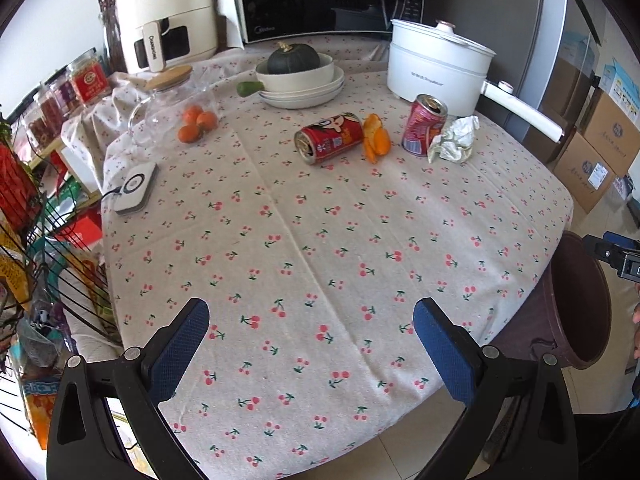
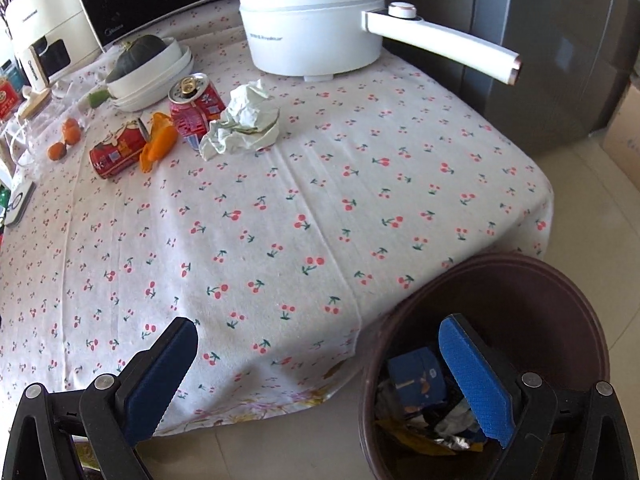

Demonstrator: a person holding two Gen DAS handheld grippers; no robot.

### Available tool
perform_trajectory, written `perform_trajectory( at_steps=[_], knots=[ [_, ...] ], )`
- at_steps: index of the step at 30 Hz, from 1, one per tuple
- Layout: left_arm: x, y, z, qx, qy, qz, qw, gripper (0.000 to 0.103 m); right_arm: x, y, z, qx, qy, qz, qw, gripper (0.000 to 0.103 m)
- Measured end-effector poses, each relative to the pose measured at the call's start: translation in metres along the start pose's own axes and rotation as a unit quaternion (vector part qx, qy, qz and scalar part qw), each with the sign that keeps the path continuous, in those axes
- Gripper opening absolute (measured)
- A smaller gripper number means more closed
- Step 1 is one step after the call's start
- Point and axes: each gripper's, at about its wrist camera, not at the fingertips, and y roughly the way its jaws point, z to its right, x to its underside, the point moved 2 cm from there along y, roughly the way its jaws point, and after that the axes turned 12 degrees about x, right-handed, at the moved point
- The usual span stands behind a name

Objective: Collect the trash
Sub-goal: 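Move both grippers back over the table toward the remaining trash, then grasp the crumpled paper with the right gripper while the left gripper grasps the red cartoon can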

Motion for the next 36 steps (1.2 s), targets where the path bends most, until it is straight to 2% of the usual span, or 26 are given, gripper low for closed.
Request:
perform_trajectory(
  at_steps=[5,10,12,15,18,26,29,32,35,36],
  knots=[
    [-0.011,0.008,-0.020,-0.024,-0.007,0.007,0.9997,0.103,-0.023,0.027,-0.021,0.002,-0.008,-0.015,1.000,0.100],
    [-0.022,0.025,-0.038,-0.038,-0.018,0.018,0.9989,0.103,-0.052,0.052,-0.037,-0.001,-0.010,-0.003,1.000,0.100],
    [-0.024,0.033,-0.045,-0.034,-0.029,0.021,0.9988,0.103,-0.064,0.064,-0.046,0.002,-0.022,0.006,1.000,0.100],
    [-0.021,0.046,-0.055,-0.009,-0.053,0.029,0.9982,0.103,-0.079,0.083,-0.059,-0.003,-0.034,0.014,0.999,0.100],
    [-0.017,0.060,-0.061,-0.012,-0.062,0.017,0.9979,0.103,-0.091,0.103,-0.070,-0.013,-0.035,0.017,0.999,0.100],
    [-0.021,0.083,-0.055,-0.007,-0.035,-0.010,0.9993,0.103,-0.118,0.134,-0.095,-0.038,-0.069,0.045,0.996,0.095],
    [-0.027,0.093,-0.053,0.032,-0.035,-0.028,0.9985,0.103,-0.124,0.143,-0.102,-0.036,-0.087,0.052,0.994,0.091],
    [-0.036,0.103,-0.050,0.062,-0.032,-0.042,0.9967,0.103,-0.129,0.152,-0.103,-0.052,-0.088,0.050,0.994,0.083],
    [-0.051,0.112,-0.051,0.062,-0.027,-0.044,0.9967,0.103,-0.131,0.155,-0.103,-0.064,-0.093,0.050,0.992,0.072],
    [-0.058,0.115,-0.052,0.055,-0.024,-0.042,0.9973,0.103,-0.132,0.155,-0.101,-0.067,-0.096,0.053,0.992,0.064]
  ],
)
